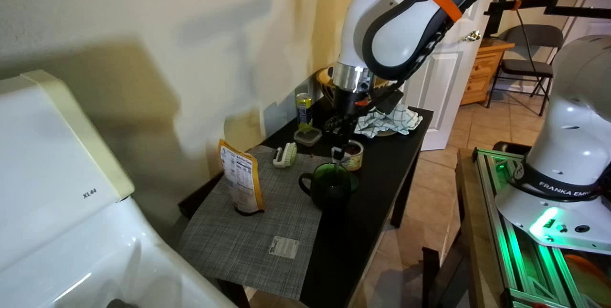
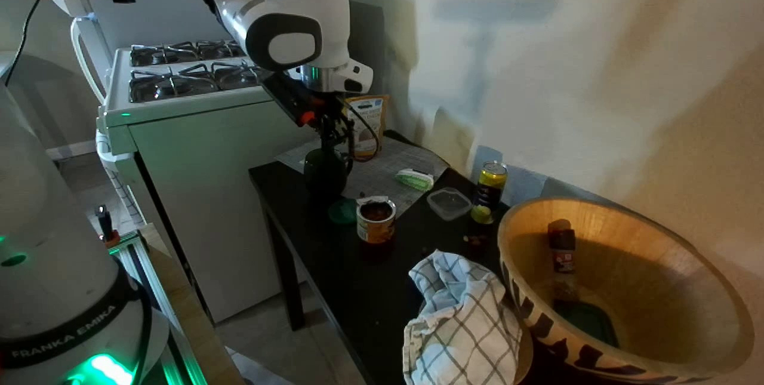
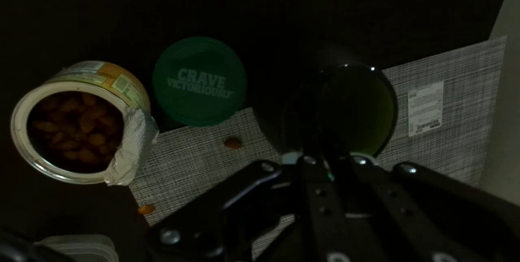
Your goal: Use the spoon to transfer some contents from the can into the transparent bowl
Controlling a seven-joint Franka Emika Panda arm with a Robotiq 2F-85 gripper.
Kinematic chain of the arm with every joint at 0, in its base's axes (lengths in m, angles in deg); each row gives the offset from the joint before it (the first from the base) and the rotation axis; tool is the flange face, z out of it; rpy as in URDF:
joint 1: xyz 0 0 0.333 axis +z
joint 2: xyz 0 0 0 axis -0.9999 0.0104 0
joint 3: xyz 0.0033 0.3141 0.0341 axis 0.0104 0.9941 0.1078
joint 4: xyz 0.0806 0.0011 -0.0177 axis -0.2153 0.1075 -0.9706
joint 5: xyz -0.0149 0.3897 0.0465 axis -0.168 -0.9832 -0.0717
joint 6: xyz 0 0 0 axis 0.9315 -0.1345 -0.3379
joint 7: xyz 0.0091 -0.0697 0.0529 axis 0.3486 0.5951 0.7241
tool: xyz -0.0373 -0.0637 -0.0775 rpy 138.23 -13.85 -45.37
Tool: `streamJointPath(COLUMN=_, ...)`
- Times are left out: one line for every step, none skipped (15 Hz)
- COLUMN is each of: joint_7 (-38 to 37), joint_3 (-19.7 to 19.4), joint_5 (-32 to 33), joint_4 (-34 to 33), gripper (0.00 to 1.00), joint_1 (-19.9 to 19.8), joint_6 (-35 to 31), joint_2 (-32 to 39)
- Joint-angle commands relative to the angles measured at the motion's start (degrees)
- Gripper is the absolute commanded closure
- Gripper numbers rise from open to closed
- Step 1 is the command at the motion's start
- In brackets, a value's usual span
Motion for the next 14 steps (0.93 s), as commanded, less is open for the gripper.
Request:
streamJointPath(joint_7=-3.4, joint_3=0.4, joint_5=6.8, joint_4=1.6, gripper=0.98, joint_1=0.2, joint_6=6.4, joint_2=-6.2)
streamJointPath(joint_7=-4.3, joint_3=0.6, joint_5=9.0, joint_4=1.6, gripper=0.98, joint_1=0.0, joint_6=8.2, joint_2=-7.8)
streamJointPath(joint_7=-4.7, joint_3=0.6, joint_5=10.8, joint_4=1.3, gripper=0.98, joint_1=-0.1, joint_6=10.0, joint_2=-9.2)
streamJointPath(joint_7=-4.6, joint_3=0.6, joint_5=12.5, joint_4=0.9, gripper=0.98, joint_1=-0.3, joint_6=11.5, joint_2=-10.5)
streamJointPath(joint_7=-4.3, joint_3=0.5, joint_5=13.5, joint_4=0.5, gripper=0.98, joint_1=-0.3, joint_6=13.2, joint_2=-11.7)
streamJointPath(joint_7=-3.9, joint_3=0.4, joint_5=14.4, joint_4=0.3, gripper=0.98, joint_1=-0.3, joint_6=14.4, joint_2=-13.0)
streamJointPath(joint_7=-3.8, joint_3=0.3, joint_5=15.1, joint_4=0.1, gripper=0.98, joint_1=-0.2, joint_6=15.2, joint_2=-14.3)
streamJointPath(joint_7=-3.6, joint_3=0.2, joint_5=15.3, joint_4=0.3, gripper=0.98, joint_1=-0.1, joint_6=15.7, joint_2=-15.9)
streamJointPath(joint_7=-3.7, joint_3=0.2, joint_5=15.5, joint_4=0.4, gripper=0.98, joint_1=-0.1, joint_6=15.7, joint_2=-17.3)
streamJointPath(joint_7=-4.1, joint_3=0.3, joint_5=15.9, joint_4=0.5, gripper=0.98, joint_1=-0.3, joint_6=15.4, joint_2=-18.4)
streamJointPath(joint_7=-4.8, joint_3=0.4, joint_5=16.2, joint_4=0.6, gripper=0.98, joint_1=-0.5, joint_6=15.1, joint_2=-19.6)
streamJointPath(joint_7=-4.8, joint_3=0.3, joint_5=16.3, joint_4=0.7, gripper=0.98, joint_1=-0.6, joint_6=15.1, joint_2=-20.7)
streamJointPath(joint_7=-5.0, joint_3=0.1, joint_5=16.3, joint_4=0.9, gripper=0.98, joint_1=-0.8, joint_6=15.0, joint_2=-21.7)
streamJointPath(joint_7=-5.8, joint_3=-0.1, joint_5=16.4, joint_4=1.6, gripper=0.98, joint_1=-1.5, joint_6=14.9, joint_2=-23.3)
